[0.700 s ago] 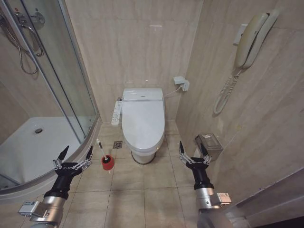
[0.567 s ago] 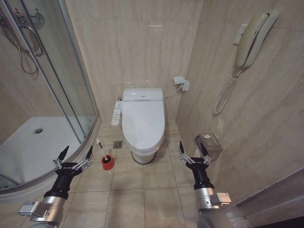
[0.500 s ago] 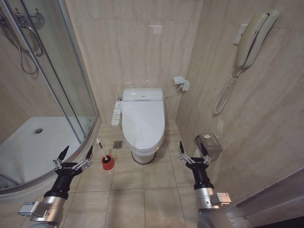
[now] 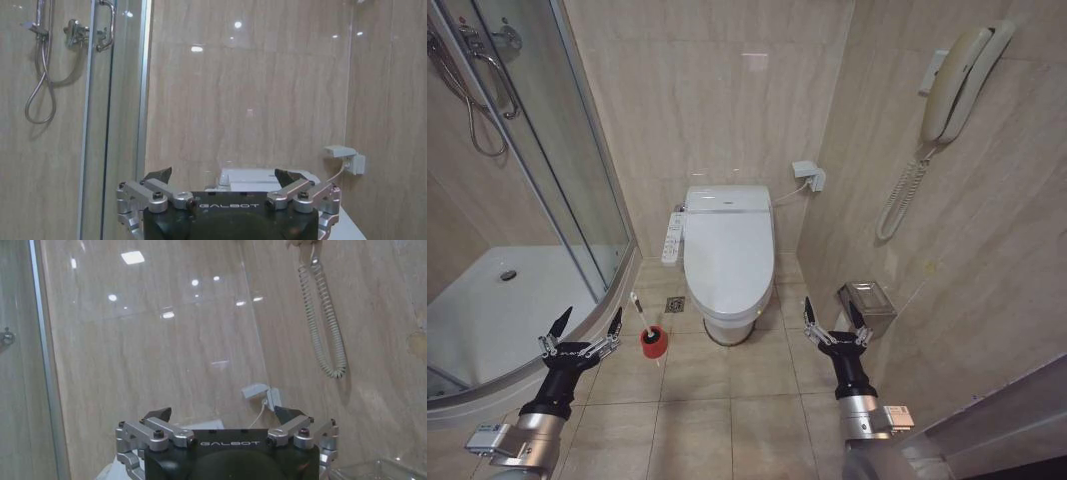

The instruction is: Open the toilet lid, clean the toilet bowl with a toilet brush, close the toilet lid, and flush.

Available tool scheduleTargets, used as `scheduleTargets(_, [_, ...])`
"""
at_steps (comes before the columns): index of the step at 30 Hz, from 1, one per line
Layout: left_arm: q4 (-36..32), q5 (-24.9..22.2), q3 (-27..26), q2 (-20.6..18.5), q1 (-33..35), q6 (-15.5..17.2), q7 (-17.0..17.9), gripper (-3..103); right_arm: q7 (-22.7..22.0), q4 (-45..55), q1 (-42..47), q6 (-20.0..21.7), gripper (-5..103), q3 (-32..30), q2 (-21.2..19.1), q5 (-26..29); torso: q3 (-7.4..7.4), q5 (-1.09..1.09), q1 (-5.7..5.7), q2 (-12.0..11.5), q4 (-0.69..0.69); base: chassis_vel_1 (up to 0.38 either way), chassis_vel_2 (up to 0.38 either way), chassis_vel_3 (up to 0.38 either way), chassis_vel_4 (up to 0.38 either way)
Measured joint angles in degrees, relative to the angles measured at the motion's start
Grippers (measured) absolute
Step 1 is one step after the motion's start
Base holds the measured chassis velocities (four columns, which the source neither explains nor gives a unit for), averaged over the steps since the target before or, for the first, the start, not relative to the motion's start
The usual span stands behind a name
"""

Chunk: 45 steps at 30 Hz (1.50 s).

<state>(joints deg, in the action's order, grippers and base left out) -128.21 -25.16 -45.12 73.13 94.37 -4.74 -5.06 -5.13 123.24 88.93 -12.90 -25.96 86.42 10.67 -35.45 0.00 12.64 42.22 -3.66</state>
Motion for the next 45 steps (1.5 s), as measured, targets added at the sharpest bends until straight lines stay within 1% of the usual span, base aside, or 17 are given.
scheduleTargets(12, [0.0,0.0,0.0,0.0,0.0,0.0,0.0,100,0.0,0.0,0.0,0.0,100,0.0,0.0,0.0,0.01,0.0,-0.02,0.0,0.01,-0.053,0.02,0.044,-0.016])
scheduleTargets(15, [0.0,0.0,0.0,0.0,0.0,0.0,0.0,100,0.0,0.0,0.0,0.0,100,0.0,0.0,0.0,0.0,0.0,-0.01,0.0,-0.02,-0.182,0.089,0.189,-0.124])
scheduleTargets(18, [0.0,0.0,0.0,0.0,0.0,0.0,0.0,100,0.0,0.0,0.0,0.0,100,0.0,0.0,0.0,0.0,0.01,0.0,0.0,0.01,-0.222,0.164,0.238,-0.184])
scheduleTargets(25, [0.0,0.0,0.0,0.0,0.0,0.0,0.0,100,0.0,0.0,0.0,0.0,100,0.0,0.0,0.0,-0.02,0.01,0.06,0.0,0.01,-0.225,0.215,0.23,-0.216])
scheduleTargets(27, [0.0,0.0,0.0,0.0,0.0,0.0,0.0,100,0.0,0.0,0.0,0.0,100,0.0,0.0,0.0,-0.02,-0.04,0.07,0.0,-0.04,-0.177,0.19,0.124,-0.197])
scheduleTargets(28, [0.0,0.0,0.0,0.0,0.0,0.0,0.0,100,0.0,0.0,0.0,0.0,100,0.0,0.0,0.0,-0.02,-0.04,0.07,0.0,-0.04,-0.177,0.165,0.053,-0.197])
scheduleTargets(29, [0.0,0.0,0.0,0.0,0.0,0.0,0.0,100,0.0,0.0,0.0,0.0,100,0.0,0.0,0.0,-0.02,0.01,0.06,0.0,0.01,-0.107,0.12,0.02,-0.09])
scheduleTargets(30, [0.0,0.0,0.0,0.0,0.0,0.0,0.0,100,0.0,0.0,0.0,0.0,100,0.0,0.0,0.0,-0.02,0.01,0.05,0.0,0.03,-0.028,0.12,0.02,0.018])
scheduleTargets(33, [0.0,0.0,0.0,0.0,0.0,0.0,0.0,100,0.0,0.0,0.0,0.0,100,0.0,0.0,0.0,0.0,-0.01,0.0,0.0,0.03,-0.002,0.012,0.006,0.042])
scheduleTargets(37, [0.0,0.0,0.0,0.0,0.0,0.0,0.0,100,0.0,0.0,0.0,0.0,100,0.0,0.0,0.0,0.02,0.01,-0.05,0.0,-0.02,0.025,-0.065,-0.019,0.029])
scheduleTargets(45, [0.0,0.0,0.0,0.0,0.0,0.0,0.0,100,0.0,0.0,0.0,0.0,100,0.0,0.0,0.0,-0.01,-0.01,0.02,0.0,0.0,-0.022,0.049,0.04,-0.05])
